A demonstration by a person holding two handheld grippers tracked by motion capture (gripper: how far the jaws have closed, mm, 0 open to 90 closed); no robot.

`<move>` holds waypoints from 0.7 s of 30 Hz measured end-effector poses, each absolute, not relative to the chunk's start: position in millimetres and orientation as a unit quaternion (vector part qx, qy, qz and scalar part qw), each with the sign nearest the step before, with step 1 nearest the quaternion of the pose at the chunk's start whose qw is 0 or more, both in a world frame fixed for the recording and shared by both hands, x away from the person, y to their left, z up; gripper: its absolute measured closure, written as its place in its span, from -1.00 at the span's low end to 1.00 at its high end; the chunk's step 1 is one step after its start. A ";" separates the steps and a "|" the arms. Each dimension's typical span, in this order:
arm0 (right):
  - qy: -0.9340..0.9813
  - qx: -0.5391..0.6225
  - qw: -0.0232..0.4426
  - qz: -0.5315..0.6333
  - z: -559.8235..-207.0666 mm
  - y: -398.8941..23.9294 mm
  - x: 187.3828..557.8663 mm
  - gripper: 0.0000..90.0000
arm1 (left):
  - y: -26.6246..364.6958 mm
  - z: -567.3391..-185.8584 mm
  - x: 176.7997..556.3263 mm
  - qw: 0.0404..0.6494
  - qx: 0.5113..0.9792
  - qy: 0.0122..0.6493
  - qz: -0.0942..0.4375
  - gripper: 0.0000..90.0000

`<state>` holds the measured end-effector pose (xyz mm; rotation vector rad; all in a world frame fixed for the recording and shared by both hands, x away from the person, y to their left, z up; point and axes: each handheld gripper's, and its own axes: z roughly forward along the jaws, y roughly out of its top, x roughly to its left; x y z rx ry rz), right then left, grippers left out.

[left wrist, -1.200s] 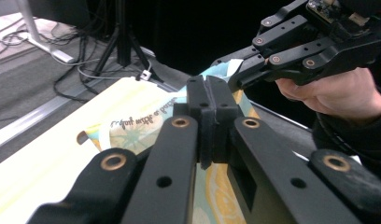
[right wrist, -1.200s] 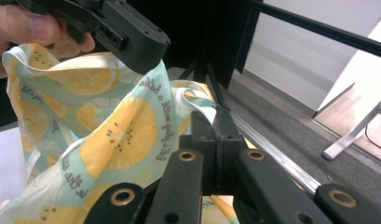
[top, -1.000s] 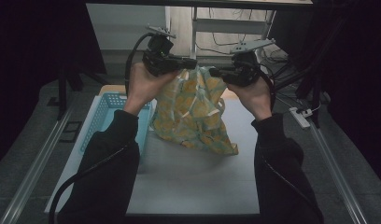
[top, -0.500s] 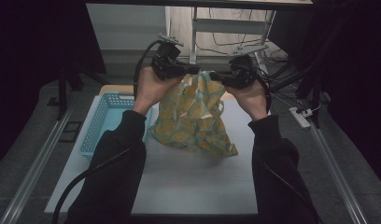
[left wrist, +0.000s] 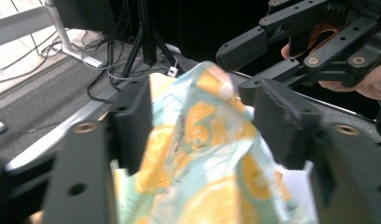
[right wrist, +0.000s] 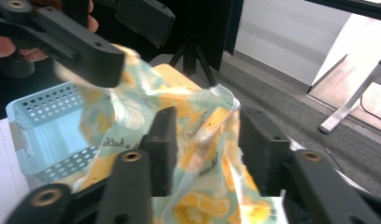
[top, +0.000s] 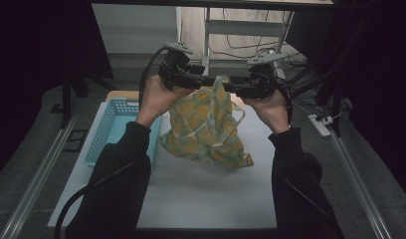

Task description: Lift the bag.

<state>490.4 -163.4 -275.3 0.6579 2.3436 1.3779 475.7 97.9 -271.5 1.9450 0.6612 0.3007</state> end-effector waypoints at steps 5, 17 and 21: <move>0.822 0.238 0.165 0.490 -281.3 -165.5 486.2 -0.04 | 104.0 -278.0 469.3 0.493 0.814 0.279 0.127 -0.54; 0.818 0.244 0.152 0.498 -308.1 -168.0 474.9 -0.59 | 116.0 -314.2 445.2 0.478 0.818 0.298 0.113 -0.91; 0.819 0.244 0.149 0.497 -315.8 -167.4 468.6 -0.69 | 116.7 -328.2 437.3 0.473 0.822 0.296 0.113 -0.95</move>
